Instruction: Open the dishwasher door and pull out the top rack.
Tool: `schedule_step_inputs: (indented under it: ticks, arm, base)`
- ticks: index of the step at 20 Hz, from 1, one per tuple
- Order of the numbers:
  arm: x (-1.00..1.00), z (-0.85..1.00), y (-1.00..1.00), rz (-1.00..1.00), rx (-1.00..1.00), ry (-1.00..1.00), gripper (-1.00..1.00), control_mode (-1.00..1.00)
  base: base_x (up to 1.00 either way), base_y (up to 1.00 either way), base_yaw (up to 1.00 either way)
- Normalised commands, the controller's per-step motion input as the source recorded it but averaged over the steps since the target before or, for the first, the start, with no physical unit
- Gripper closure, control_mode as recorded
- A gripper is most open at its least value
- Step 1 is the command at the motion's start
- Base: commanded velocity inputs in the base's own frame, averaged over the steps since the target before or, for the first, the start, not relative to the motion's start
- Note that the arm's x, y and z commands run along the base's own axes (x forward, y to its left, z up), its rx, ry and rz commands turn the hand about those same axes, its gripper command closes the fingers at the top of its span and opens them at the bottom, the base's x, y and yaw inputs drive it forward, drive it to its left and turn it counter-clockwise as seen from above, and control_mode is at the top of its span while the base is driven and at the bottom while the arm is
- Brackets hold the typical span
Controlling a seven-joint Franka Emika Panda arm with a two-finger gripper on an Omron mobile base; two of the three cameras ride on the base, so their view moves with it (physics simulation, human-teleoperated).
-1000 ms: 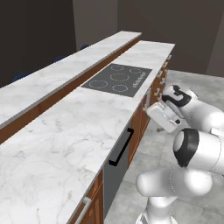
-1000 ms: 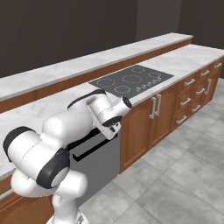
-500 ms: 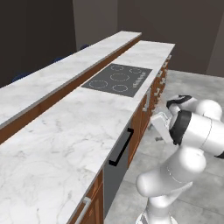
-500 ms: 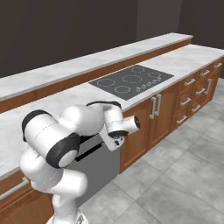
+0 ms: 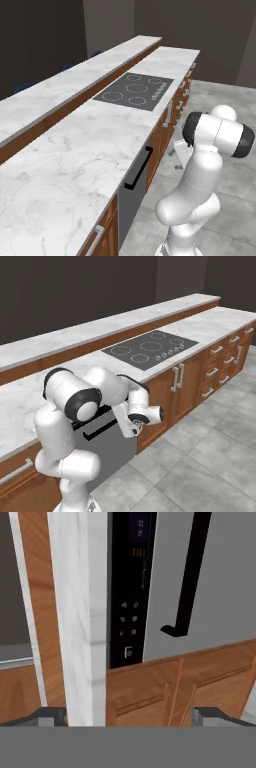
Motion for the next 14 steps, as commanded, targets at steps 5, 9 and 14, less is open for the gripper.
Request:
schedule_step_inputs:
  ticks: [5,9,14]
  arm:
    - [0.17,-0.34,0.00,0.00,0.07,0.00,-1.00,-1.00]
    - [0.20,-0.29,0.00,0.00,0.04,-0.05,-1.00,-1.00]
    - [0.19,-0.27,0.00,0.00,0.03,-0.09,-1.00,-1.00]
  base:
    - [0.00,0.00,0.00]
    - [0.00,0.00,0.00]
    - [0.00,0.00,0.00]
